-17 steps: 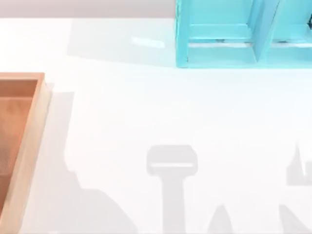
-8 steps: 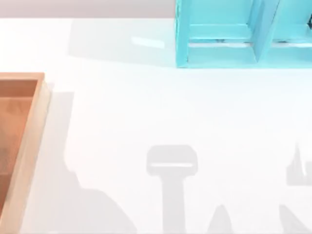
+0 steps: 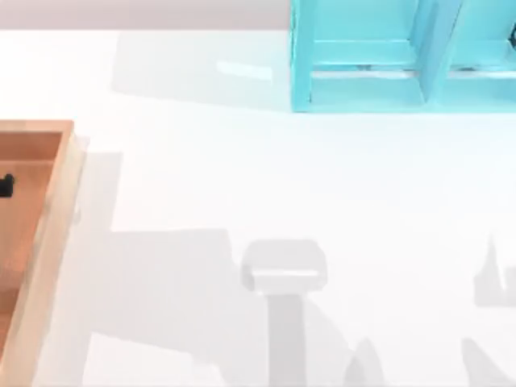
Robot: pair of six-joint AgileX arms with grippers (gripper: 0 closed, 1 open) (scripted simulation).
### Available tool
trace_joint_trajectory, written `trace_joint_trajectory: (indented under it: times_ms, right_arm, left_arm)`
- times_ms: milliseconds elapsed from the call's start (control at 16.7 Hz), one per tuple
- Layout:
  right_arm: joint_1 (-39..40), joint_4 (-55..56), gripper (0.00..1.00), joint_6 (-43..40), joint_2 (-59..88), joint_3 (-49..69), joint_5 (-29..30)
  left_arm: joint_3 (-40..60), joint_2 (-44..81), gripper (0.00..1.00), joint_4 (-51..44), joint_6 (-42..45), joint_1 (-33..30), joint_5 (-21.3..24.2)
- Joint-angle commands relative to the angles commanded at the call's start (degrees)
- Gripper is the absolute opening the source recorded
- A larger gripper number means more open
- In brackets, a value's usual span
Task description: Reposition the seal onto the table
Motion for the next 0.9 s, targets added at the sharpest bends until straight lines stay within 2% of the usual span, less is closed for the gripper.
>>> trace_joint_trajectory:
  times_ms: [240, 360, 480, 900]
  right_arm:
    - [0.0, 0.0, 1.0, 0.0, 0.0, 0.0, 0.0]
    - [0.0, 0.0, 1.0, 0.0, 0.0, 0.0, 0.0]
    - [0.0, 0.0, 1.0, 0.0, 0.0, 0.0, 0.0]
    - [0.0, 0.0, 1.0, 0.0, 0.0, 0.0, 0.0]
  left_arm:
    - [10.32, -3.09, 0.0, -14.23, -12.66, -12.94, -0.02]
    - [13.99, -4.62, 0.0, -18.63, -17.09, -17.38, -0.02]
    - [15.79, -5.51, 0.0, -20.61, -19.09, -19.38, -0.01]
    - [17.57, -3.13, 0.0, -19.83, -20.14, -20.11, 0.09]
